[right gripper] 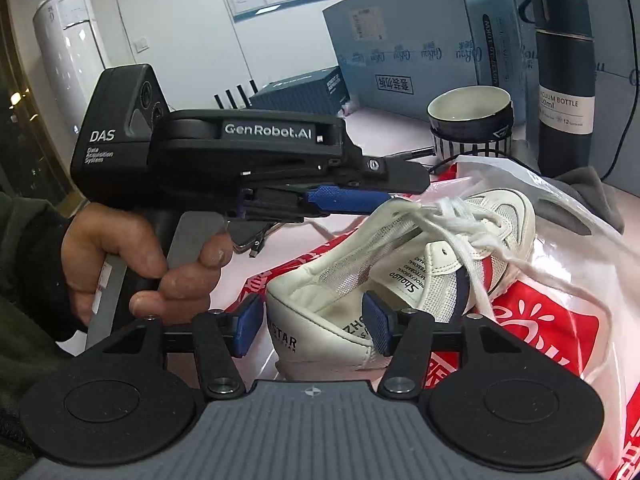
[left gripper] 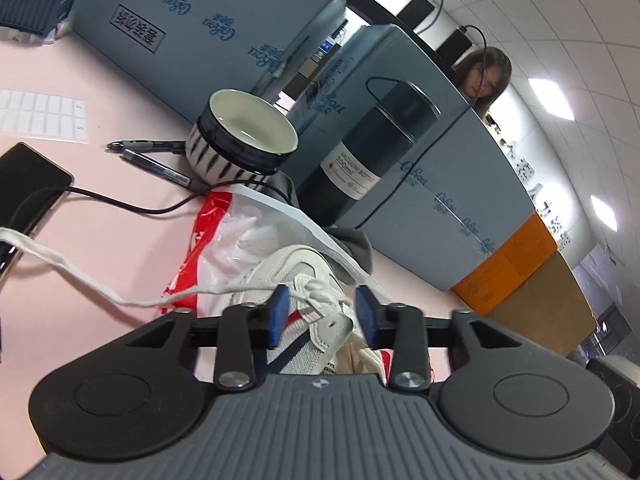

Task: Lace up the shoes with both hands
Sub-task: 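Open the right gripper, release the lace and withdraw it, then pull the lace strand up and away from the sneaker with the left gripper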

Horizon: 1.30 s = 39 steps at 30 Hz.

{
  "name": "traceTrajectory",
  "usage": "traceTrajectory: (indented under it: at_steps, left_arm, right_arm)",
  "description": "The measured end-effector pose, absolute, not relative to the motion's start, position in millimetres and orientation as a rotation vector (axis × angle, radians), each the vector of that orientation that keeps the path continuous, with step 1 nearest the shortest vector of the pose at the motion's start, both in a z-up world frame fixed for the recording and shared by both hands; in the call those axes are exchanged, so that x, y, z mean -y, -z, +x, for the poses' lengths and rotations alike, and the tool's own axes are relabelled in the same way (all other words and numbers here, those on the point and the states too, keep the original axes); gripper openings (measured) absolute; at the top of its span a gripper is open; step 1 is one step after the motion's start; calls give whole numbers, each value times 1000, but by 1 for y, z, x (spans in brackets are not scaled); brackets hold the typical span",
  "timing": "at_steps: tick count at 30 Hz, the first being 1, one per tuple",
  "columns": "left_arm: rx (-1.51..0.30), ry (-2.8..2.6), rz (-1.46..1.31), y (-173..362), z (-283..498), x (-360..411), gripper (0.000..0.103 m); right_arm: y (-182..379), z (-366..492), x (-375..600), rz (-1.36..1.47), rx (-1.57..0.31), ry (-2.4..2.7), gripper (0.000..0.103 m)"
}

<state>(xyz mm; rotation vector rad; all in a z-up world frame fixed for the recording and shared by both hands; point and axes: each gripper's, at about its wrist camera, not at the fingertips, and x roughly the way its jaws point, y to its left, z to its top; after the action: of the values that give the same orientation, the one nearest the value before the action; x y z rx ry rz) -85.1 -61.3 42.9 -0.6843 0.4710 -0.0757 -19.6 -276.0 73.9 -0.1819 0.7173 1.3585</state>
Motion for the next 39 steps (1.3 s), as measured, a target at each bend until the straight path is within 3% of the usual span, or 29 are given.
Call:
traceTrajectory:
  at_steps: [8, 9, 14, 22, 27, 39]
  left_arm:
    - [-471, 94, -649, -43, -81, 68, 26]
    - [-477, 98, -641, -43, -80, 69, 24]
    - [-471, 99, -621, -44, -83, 70, 19]
    - [-453, 106, -672, -45, -84, 65, 18]
    - [-472, 104, -668, -46, -83, 64, 2]
    - [-402, 12, -715, -52, -93, 40, 2]
  right_arm:
    - [-70, -36, 250, -456, -737, -1363, 71]
    - [-69, -38, 244, -502, -748, -1373, 79]
    - [-66, -48, 232, -582, -759, -1396, 99]
    - [-68, -42, 242, -485, -774, -1394, 100]
    - [-68, -38, 246, -450, -778, -1396, 100]
    - [-66, -37, 247, -373, -809, -1392, 100]
